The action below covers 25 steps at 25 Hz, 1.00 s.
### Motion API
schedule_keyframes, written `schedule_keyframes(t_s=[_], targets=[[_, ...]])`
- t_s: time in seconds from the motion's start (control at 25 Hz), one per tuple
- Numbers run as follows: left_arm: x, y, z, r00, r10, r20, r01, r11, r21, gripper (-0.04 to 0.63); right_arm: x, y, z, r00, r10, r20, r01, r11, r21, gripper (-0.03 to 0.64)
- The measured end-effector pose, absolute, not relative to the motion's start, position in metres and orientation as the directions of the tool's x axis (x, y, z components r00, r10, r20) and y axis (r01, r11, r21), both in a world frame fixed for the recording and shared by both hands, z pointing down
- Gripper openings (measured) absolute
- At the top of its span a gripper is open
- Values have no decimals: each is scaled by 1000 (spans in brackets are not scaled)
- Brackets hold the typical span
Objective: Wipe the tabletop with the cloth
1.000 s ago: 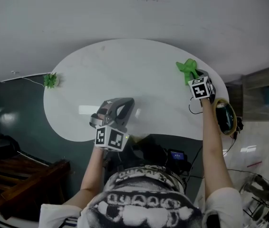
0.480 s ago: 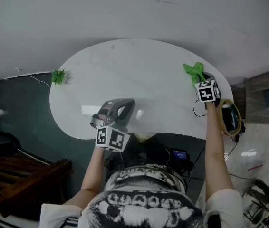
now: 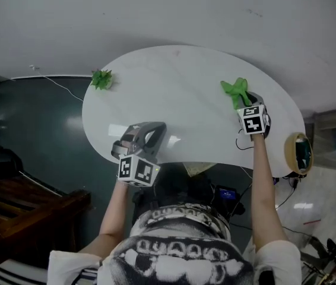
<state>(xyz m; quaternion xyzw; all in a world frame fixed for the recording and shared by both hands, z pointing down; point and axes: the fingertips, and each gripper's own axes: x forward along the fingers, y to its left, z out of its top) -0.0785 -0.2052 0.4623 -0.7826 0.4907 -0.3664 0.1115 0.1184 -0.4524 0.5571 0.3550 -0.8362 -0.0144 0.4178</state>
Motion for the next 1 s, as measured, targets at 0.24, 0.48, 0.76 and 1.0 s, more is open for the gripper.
schedule_keyframes(t_s=[0.24, 0.48, 0.76, 1.0], targets=[[-151, -164, 469, 181, -862, 473, -717, -445, -537, 11, 2, -406, 553, -495, -551, 672, -499, 813, 299, 84], [-211, -128, 472, 107, -874, 474, -756, -381, -532, 11, -115, -352, 553, -594, -454, 664, -389, 885, 258, 86], [-262, -84, 477, 21, -875, 484, -795, -308, -523, 11, -231, -288, 556, -679, -331, 655, -247, 944, 221, 86], [-297, -43, 485, -57, -861, 505, -826, -244, -509, 11, -307, -228, 564, -725, -215, 655, -125, 975, 183, 86]])
